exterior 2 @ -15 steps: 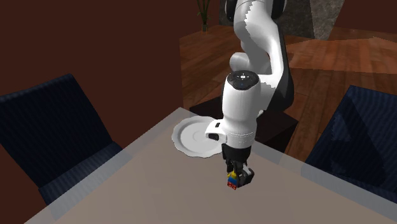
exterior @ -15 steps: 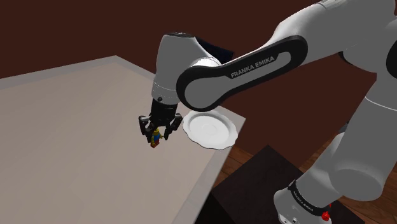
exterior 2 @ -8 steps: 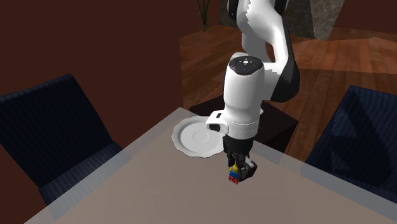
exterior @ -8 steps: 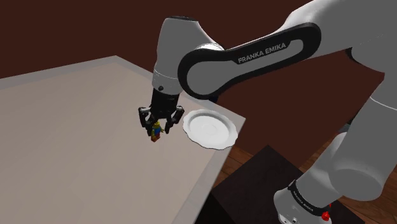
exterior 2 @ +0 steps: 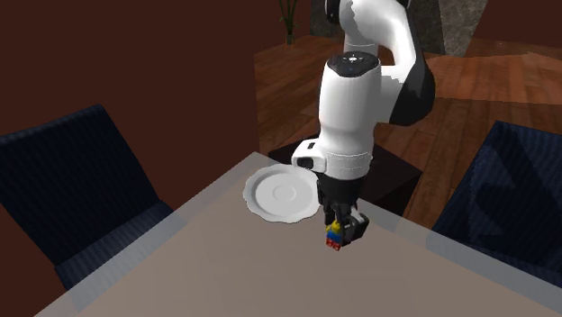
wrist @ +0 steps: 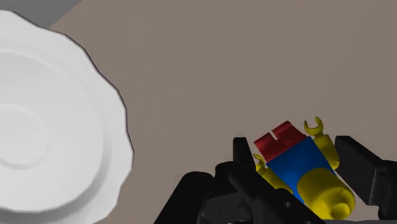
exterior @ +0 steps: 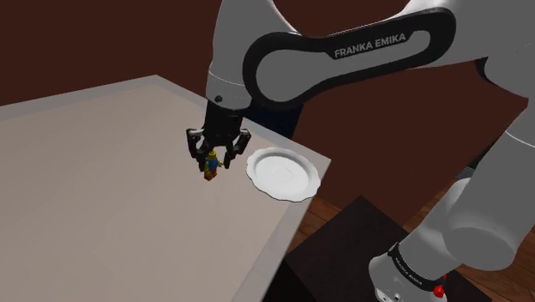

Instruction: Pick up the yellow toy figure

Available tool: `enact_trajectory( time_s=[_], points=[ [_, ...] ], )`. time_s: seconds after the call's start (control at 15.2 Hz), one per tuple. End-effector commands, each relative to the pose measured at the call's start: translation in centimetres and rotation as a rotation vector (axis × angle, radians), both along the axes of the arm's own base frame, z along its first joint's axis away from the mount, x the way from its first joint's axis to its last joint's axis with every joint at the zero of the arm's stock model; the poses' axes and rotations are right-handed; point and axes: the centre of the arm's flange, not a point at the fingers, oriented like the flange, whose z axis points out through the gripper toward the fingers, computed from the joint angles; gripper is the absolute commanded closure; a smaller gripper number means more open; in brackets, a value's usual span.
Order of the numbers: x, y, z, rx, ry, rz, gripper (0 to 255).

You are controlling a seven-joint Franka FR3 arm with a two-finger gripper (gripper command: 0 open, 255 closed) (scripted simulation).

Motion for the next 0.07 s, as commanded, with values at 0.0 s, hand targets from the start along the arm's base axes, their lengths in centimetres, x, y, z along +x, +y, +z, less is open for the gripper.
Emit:
enact_trajectory(
  time_s=[0.0],
  points=[
    [0.0,0.03,0.31,0.0,0.0,0.0,255]
  ],
)
